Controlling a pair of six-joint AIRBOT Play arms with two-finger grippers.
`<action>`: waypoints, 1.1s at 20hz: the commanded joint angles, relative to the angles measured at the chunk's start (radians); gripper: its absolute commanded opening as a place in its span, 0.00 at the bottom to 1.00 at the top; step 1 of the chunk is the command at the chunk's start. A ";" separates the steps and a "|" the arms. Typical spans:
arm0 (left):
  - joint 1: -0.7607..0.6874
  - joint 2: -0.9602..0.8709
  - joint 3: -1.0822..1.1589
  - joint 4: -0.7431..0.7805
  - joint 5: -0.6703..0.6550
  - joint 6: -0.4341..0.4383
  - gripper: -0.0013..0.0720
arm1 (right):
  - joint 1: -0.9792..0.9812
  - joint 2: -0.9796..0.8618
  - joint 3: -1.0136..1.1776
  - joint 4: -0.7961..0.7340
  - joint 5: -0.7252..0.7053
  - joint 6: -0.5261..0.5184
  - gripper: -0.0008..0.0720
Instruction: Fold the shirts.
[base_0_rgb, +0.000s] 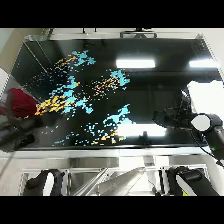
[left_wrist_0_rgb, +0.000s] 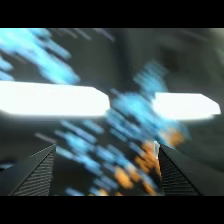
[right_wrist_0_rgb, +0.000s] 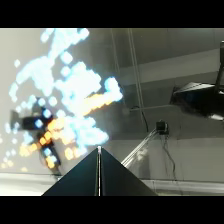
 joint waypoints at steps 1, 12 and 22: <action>0.171 -0.161 0.246 0.260 0.058 0.000 1.00 | 0.001 0.001 -0.001 0.001 0.000 0.000 0.03; 0.322 -0.927 0.710 0.317 0.173 0.011 1.00 | 0.001 0.000 -0.001 0.001 0.000 0.000 0.03; 0.294 -1.329 0.885 0.452 0.064 -0.007 0.75 | 0.001 0.000 -0.001 0.001 -0.022 0.001 0.03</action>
